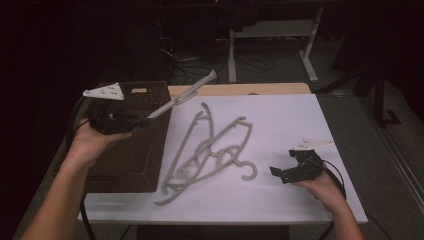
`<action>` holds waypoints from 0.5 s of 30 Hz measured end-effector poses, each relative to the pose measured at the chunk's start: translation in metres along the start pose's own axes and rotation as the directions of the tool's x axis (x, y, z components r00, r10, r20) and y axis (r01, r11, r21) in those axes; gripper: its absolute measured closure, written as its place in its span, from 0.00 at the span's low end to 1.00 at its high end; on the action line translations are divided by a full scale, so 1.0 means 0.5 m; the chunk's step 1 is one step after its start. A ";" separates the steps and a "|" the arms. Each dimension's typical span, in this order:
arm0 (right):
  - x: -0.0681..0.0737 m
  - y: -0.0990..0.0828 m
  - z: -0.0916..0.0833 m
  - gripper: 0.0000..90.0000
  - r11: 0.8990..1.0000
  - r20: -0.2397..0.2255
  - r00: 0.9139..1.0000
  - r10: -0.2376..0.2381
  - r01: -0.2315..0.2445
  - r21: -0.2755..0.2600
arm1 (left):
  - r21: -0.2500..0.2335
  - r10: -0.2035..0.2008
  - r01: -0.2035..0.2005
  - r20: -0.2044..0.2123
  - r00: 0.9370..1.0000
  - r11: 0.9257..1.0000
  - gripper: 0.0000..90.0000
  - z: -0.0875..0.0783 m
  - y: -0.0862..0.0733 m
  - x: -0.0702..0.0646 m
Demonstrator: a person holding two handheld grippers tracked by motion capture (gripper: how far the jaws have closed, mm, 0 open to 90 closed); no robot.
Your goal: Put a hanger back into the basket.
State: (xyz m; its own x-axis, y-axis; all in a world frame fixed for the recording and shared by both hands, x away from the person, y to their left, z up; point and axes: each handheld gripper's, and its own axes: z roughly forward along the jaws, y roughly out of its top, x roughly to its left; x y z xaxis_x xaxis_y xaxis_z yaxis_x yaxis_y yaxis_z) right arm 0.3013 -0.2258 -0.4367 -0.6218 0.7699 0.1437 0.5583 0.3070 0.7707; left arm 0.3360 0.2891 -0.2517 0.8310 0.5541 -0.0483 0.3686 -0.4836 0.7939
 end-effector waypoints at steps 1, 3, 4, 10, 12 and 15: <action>0.000 0.000 0.000 0.00 1.000 0.003 1.000 0.000 0.000 -0.001 | -0.002 -0.006 0.006 -0.007 1.000 1.000 0.92 -0.009 -0.006 0.005; 0.000 0.000 0.000 0.00 1.000 0.003 1.000 -0.002 0.002 -0.003 | -0.006 -0.018 0.018 -0.020 1.000 1.000 0.92 -0.027 -0.019 0.016; 0.000 0.000 0.001 0.00 1.000 0.004 1.000 -0.003 0.003 -0.002 | -0.009 -0.024 0.024 -0.029 0.999 1.000 0.92 -0.036 -0.026 0.021; 0.001 0.000 0.003 0.00 1.000 0.005 1.000 -0.004 0.004 0.005 | -0.024 -0.069 0.068 -0.076 0.995 0.997 0.92 -0.081 -0.070 0.054; 0.002 0.000 0.005 0.00 1.000 0.007 1.000 -0.007 0.007 0.007 | -0.030 -0.084 0.082 -0.094 0.992 0.996 0.92 -0.097 -0.084 0.063; 0.002 0.000 0.007 0.00 1.000 0.007 1.000 -0.008 0.008 0.011 | -0.041 -0.109 0.105 -0.113 0.988 0.994 0.92 -0.122 -0.105 0.077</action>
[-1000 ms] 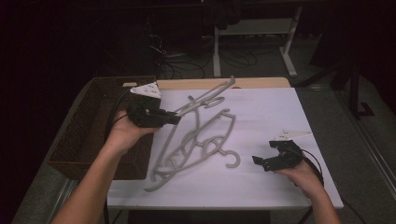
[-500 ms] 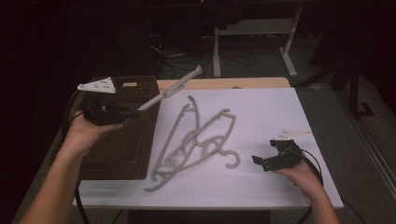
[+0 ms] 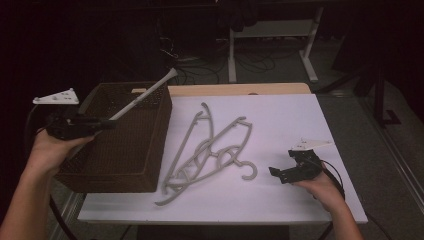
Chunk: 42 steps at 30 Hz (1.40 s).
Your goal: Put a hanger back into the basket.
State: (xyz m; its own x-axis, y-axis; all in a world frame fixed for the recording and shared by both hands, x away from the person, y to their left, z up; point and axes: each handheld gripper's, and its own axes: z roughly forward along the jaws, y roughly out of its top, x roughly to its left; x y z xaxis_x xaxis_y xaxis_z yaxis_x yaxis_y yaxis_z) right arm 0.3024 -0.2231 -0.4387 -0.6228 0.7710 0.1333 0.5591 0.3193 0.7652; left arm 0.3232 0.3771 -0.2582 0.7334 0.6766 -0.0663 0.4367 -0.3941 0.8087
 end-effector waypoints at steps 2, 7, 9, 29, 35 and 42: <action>0.001 0.000 0.001 0.00 1.000 -0.001 1.000 -0.002 0.002 0.003 | 0.001 -0.016 0.016 -0.010 1.000 1.000 0.92 -0.013 -0.012 0.012; 0.003 0.001 0.004 0.00 1.000 0.001 1.000 -0.005 0.005 0.006 | 0.018 -0.050 0.050 -0.020 0.999 0.999 0.92 -0.027 -0.041 0.038; 0.004 0.002 0.006 0.00 1.000 0.000 1.000 -0.006 0.006 0.009 | 0.026 -0.062 0.063 -0.022 0.998 0.998 0.92 -0.027 -0.051 0.045; 0.004 0.001 0.010 0.00 1.000 -0.001 1.000 -0.017 0.017 0.019 | 0.131 -0.126 0.123 0.008 0.992 0.984 0.92 0.066 -0.099 0.098; 0.004 0.001 0.010 0.00 1.000 -0.002 1.000 -0.015 0.015 0.020 | 0.134 -0.150 0.144 0.032 0.988 0.980 0.92 0.081 -0.117 0.112; 0.005 0.002 0.012 0.00 1.000 -0.004 1.000 -0.015 0.016 0.021 | 0.149 -0.174 0.168 0.027 0.984 0.974 0.88 0.085 -0.142 0.131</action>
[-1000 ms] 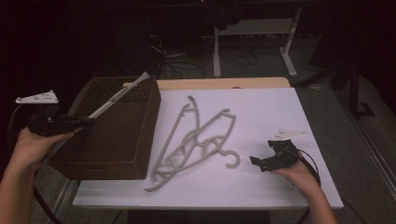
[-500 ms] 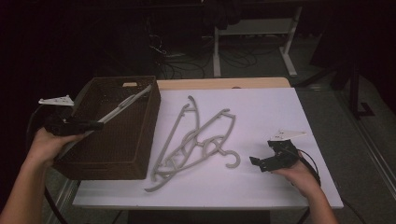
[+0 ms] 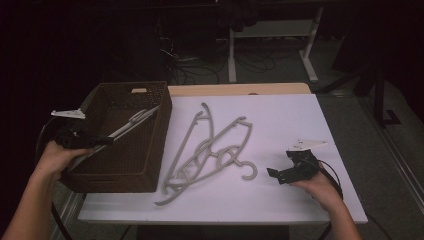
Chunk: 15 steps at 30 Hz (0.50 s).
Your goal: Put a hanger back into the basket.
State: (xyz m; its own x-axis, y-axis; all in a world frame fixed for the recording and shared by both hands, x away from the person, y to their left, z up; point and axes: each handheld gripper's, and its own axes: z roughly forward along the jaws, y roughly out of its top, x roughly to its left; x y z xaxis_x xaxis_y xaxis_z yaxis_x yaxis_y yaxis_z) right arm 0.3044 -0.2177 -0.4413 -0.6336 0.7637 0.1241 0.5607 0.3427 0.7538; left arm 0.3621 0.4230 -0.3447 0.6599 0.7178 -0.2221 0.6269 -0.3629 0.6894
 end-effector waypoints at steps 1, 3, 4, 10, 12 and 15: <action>0.000 0.000 0.000 0.00 1.000 0.001 1.000 0.001 -0.001 0.001 | -0.014 -0.005 0.005 0.001 1.000 1.000 0.86 -0.003 -0.001 0.001; -0.001 0.000 0.000 0.00 1.000 0.001 1.000 0.001 -0.001 0.002 | -0.031 -0.005 0.005 -0.001 1.000 1.000 0.83 -0.010 -0.001 0.003; -0.001 0.000 0.000 0.00 1.000 0.001 1.000 0.001 -0.001 0.001 | -0.037 -0.006 0.006 -0.006 1.000 0.999 0.81 -0.014 -0.001 0.003; 0.000 0.001 0.001 0.00 1.000 -0.003 1.000 -0.002 0.002 -0.001 | -0.094 -0.009 0.009 0.002 1.000 0.996 0.56 -0.031 0.006 -0.008; -0.001 0.001 0.001 0.00 1.000 -0.002 1.000 -0.001 0.001 0.000 | -0.121 -0.006 0.008 0.016 1.000 0.993 0.48 -0.034 0.010 -0.018; -0.001 0.001 0.001 0.00 1.000 -0.002 1.000 -0.002 0.002 0.000 | -0.146 0.009 -0.006 0.020 1.000 0.989 0.39 -0.033 0.017 -0.035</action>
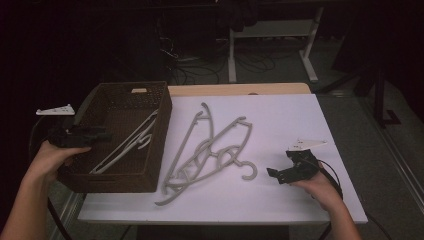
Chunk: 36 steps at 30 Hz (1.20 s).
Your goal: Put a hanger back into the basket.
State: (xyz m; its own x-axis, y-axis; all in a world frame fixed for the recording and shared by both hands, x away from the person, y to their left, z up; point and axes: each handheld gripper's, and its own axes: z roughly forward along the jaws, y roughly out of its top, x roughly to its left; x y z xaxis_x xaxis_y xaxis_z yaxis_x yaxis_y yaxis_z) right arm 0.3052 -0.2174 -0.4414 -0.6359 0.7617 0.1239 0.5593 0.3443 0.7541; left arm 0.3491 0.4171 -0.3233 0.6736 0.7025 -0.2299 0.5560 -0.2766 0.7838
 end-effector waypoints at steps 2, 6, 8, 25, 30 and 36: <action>0.001 0.000 0.000 0.00 1.000 -0.002 1.000 -0.002 0.002 0.001 | -0.014 0.012 -0.012 0.008 1.000 1.000 0.34 0.005 0.005 -0.013; 0.001 0.000 0.000 0.00 1.000 -0.004 1.000 -0.005 0.005 0.002 | -0.033 0.031 -0.030 0.026 0.999 0.999 0.25 0.018 0.016 -0.041; 0.001 0.000 0.000 0.00 1.000 -0.005 1.000 -0.004 0.004 0.002 | -0.045 0.036 -0.035 0.031 0.999 0.998 0.20 0.025 0.022 -0.055; 0.002 0.003 -0.001 0.00 1.000 -0.010 1.000 -0.010 0.010 -0.002 | -0.082 0.103 -0.095 0.105 0.989 0.992 0.14 0.102 0.064 -0.160; 0.003 0.005 0.000 0.00 1.000 -0.016 1.000 -0.006 0.006 -0.008 | -0.095 0.120 -0.108 0.131 0.984 0.990 0.14 0.132 0.076 -0.195; 0.003 0.005 0.002 0.00 1.000 -0.020 1.000 -0.018 0.018 -0.003 | -0.088 0.145 -0.132 0.165 0.976 0.987 0.14 0.179 0.089 -0.242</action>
State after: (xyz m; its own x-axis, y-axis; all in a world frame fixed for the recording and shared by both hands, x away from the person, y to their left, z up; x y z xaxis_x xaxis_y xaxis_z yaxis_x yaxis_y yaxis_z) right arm 0.3062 -0.2150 -0.4399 -0.6562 0.7444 0.1235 0.5463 0.3558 0.7583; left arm 0.3360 0.2611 -0.3123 0.8182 0.5369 -0.2059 0.4174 -0.3083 0.8548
